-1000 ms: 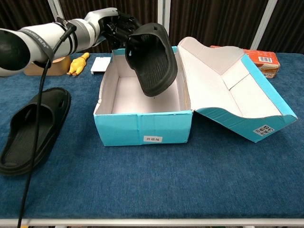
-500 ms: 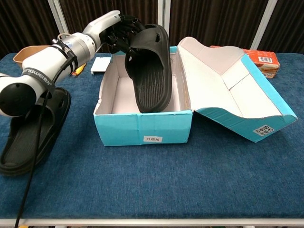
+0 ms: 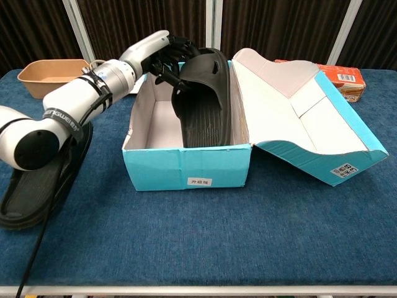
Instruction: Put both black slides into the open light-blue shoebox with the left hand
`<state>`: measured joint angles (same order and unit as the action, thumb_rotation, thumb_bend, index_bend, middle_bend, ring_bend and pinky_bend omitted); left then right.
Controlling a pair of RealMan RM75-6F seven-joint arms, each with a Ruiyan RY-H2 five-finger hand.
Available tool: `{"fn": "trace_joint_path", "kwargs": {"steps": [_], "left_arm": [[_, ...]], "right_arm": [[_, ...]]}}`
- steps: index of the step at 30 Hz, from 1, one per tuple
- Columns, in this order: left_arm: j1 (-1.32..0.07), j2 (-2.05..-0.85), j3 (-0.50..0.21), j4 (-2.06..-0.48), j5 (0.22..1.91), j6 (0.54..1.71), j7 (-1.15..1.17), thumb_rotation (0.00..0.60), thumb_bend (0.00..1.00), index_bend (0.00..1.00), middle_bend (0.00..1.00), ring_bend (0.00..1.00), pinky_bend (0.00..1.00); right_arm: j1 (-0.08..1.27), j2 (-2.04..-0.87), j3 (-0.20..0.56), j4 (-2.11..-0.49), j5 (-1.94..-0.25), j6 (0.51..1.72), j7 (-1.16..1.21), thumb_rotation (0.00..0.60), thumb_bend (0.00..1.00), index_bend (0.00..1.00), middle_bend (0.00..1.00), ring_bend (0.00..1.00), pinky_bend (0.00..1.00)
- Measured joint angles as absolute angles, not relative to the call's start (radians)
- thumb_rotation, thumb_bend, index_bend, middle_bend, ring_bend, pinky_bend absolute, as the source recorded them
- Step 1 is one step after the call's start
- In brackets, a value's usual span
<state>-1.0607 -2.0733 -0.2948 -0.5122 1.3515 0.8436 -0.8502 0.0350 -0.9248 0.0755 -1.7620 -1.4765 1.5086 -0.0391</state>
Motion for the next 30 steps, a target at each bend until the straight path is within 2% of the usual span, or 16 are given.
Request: {"fn": "trace_joint_path", "kwargs": {"steps": [7,11,13,15,16,19,23,26,30], "left_arm": [[-1.080,-2.053,-0.332,-0.562,1.284,0.704,-0.862,0.600,0.00,0.50,0.51,0.65,0.83],[-1.081,-2.050,-0.344,-0.573,1.255,0.662,-0.846,0.600,0.00,0.50,0.51,0.65,0.82],[-1.082,-2.050,-0.344,-0.576,1.251,0.652,-0.831,0.600,0.00,0.50,0.51,0.62,0.79],[-1.082,-2.050,-0.342,-0.580,1.252,0.646,-0.815,0.600,0.00,0.48,0.50,0.53,0.73],[-1.083,-2.050,-0.340,-0.581,1.253,0.646,-0.807,0.600,0.00,0.47,0.50,0.52,0.72],[-1.082,-2.050,-0.331,-0.585,1.258,0.648,-0.768,0.600,0.00,0.38,0.44,0.35,0.62],[-1.080,-2.045,-0.316,-0.597,1.268,0.652,-0.710,0.600,0.00,0.18,0.25,0.14,0.42],[-1.077,-2.037,-0.307,-0.612,1.272,0.655,-0.667,0.600,0.00,0.12,0.14,0.05,0.32],[-1.069,-2.022,-0.302,-0.636,1.271,0.663,-0.612,0.600,0.00,0.09,0.08,0.02,0.28]], "right_arm": [[0.034,-0.923,0.076,-1.763,-1.472,1.508,-0.039,0.600,0.09,0.00,0.11,0.00,0.06],[0.036,-0.922,0.077,-1.764,-1.471,1.505,-0.042,0.600,0.09,0.00,0.11,0.00,0.06],[0.037,-0.922,0.078,-1.766,-1.470,1.504,-0.044,0.600,0.09,0.00,0.11,0.00,0.06],[0.037,-0.921,0.078,-1.768,-1.470,1.504,-0.046,0.600,0.09,0.00,0.11,0.00,0.06],[0.038,-0.920,0.078,-1.770,-1.470,1.503,-0.047,0.600,0.09,0.00,0.11,0.00,0.06],[0.038,-0.919,0.078,-1.774,-1.471,1.502,-0.051,0.600,0.09,0.00,0.11,0.00,0.06],[0.037,-0.916,0.077,-1.780,-1.474,1.505,-0.055,0.600,0.10,0.00,0.11,0.00,0.06],[0.034,-0.915,0.076,-1.783,-1.475,1.510,-0.056,0.600,0.10,0.00,0.11,0.00,0.06],[0.030,-0.915,0.074,-1.785,-1.481,1.517,-0.054,0.600,0.11,0.00,0.11,0.00,0.06]]}}
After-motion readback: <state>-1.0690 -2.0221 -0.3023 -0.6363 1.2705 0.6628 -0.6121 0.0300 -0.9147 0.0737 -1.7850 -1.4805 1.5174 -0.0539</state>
